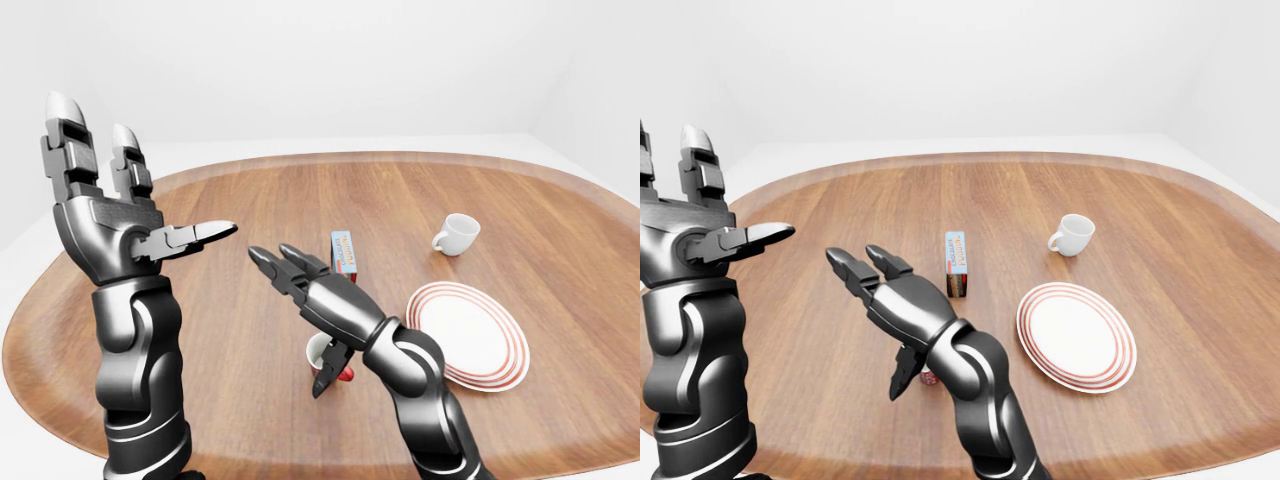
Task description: Pick up the red mug and put it on the plate
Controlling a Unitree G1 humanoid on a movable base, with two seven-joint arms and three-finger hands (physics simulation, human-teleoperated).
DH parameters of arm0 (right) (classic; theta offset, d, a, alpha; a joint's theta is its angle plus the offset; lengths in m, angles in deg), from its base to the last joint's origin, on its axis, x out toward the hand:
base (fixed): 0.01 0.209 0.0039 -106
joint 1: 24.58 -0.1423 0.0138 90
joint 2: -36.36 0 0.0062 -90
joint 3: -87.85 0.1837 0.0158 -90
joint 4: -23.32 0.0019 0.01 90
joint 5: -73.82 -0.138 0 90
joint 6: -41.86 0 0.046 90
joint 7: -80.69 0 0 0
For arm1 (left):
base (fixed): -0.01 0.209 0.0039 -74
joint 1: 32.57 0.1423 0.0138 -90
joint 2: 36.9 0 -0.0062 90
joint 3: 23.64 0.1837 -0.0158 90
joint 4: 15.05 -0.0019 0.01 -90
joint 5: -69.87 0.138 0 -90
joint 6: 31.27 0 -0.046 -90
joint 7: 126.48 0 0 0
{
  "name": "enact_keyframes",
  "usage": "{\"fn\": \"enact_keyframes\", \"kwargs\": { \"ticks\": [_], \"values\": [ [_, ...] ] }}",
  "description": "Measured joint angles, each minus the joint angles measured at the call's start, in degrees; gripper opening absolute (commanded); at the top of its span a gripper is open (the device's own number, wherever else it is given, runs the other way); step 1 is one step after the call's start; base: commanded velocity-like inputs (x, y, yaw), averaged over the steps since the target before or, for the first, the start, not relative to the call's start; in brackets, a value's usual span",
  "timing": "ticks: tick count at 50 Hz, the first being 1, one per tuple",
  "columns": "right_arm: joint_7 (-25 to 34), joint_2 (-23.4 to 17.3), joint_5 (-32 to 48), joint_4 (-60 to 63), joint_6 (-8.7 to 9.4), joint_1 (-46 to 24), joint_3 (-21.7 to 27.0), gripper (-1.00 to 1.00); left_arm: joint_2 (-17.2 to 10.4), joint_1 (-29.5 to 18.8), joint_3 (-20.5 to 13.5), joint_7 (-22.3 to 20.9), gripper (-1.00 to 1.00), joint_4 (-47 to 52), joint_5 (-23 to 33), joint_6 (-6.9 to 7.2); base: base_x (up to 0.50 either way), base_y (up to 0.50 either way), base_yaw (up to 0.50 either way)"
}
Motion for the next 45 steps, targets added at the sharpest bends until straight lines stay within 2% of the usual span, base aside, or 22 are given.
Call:
{"fn": "enact_keyframes", "kwargs": {
  "ticks": [20,45],
  "values": [
    [0.0,0.6,8.8,-4.0,0.00,1.4,1.1,1.00,0.1,0.1,0.0,-0.1,0.98,0.0,0.1,0.00,0.00,0.00,0.00],
    [-0.4,-0.1,8.0,-11.4,0.00,3.9,1.4,1.00,0.1,0.1,0.1,-0.1,0.98,-0.2,0.1,0.00,0.00,0.00,0.00]
  ]
}}
